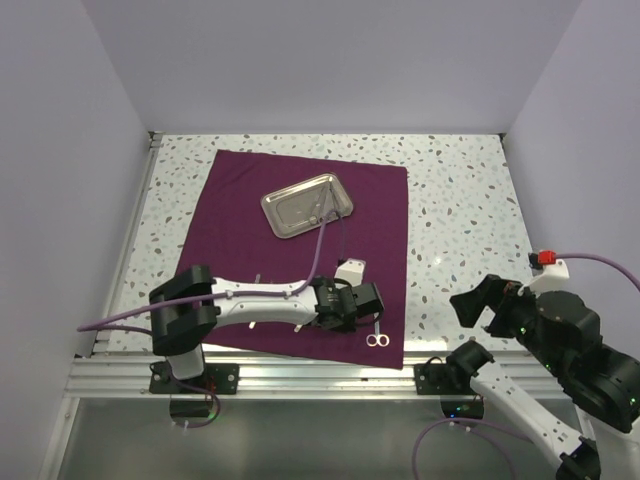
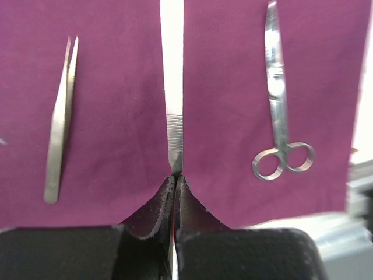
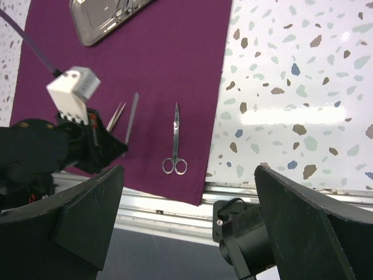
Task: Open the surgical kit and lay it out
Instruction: Place the medical item in the surgical kit.
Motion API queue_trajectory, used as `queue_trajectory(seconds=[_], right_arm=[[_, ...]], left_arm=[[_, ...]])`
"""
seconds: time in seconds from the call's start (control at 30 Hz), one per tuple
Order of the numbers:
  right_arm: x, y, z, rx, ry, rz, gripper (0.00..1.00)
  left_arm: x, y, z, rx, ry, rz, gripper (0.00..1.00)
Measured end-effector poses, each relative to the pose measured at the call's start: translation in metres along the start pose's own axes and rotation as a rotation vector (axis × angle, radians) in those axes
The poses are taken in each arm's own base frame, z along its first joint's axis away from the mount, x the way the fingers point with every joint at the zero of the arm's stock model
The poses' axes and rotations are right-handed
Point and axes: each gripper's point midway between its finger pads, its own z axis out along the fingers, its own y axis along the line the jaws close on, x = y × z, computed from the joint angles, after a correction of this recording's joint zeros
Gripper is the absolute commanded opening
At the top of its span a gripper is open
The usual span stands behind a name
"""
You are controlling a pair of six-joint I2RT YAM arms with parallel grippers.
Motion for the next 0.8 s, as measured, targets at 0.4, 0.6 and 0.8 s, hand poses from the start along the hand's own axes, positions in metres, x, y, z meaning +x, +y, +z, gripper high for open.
queue_trajectory(seconds=[0.4, 0.6, 0.8], right_arm=[[-0.009, -0.005, -0.01, 0.001, -0.063, 0.014, 0.98], [-0.001, -0.009, -0.005, 0.012, -0.042, 0.006, 0.98], [0.002, -0.01, -0.002, 0.018, -0.03, -0.002, 0.98]], left_arm=[[0.027, 0.009, 0.013, -0.091, 0.06, -0.045, 0.17], [0.037, 0.023, 0.01, -0.149, 0.077, -0.061, 0.65], [0.026, 0.041, -0.004, -0.204, 0.031, -0.047, 0.67]])
